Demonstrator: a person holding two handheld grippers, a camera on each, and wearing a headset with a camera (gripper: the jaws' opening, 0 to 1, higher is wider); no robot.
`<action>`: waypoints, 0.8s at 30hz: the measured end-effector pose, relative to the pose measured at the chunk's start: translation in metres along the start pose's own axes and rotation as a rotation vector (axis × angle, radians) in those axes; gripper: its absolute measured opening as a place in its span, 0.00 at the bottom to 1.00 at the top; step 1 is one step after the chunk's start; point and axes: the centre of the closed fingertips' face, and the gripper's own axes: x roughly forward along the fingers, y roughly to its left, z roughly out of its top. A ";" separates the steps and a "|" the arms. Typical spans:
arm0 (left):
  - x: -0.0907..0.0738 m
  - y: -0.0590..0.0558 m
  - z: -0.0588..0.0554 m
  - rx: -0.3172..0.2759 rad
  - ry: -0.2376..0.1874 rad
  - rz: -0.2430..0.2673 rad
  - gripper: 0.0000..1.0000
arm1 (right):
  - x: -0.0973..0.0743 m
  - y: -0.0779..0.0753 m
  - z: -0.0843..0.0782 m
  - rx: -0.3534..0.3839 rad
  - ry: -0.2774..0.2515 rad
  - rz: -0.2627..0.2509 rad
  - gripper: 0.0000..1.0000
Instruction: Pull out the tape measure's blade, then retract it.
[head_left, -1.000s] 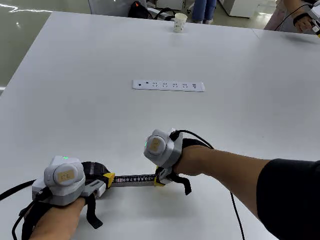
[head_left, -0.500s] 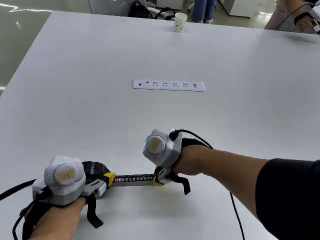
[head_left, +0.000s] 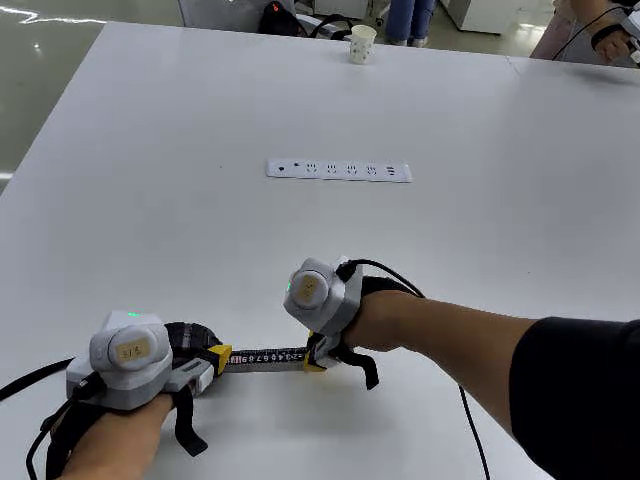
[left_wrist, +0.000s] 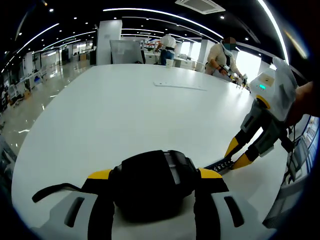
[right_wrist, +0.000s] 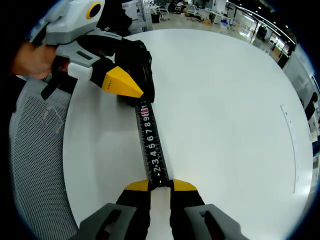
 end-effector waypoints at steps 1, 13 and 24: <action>0.000 0.000 0.000 0.000 0.000 0.000 0.60 | 0.000 0.000 0.000 0.000 0.000 0.000 0.10; 0.000 0.000 0.000 -0.002 0.000 -0.002 0.60 | 0.002 0.002 0.004 -0.006 -0.009 0.001 0.10; 0.000 0.000 0.000 -0.006 0.003 -0.004 0.60 | 0.002 0.002 0.007 0.002 -0.021 0.001 0.10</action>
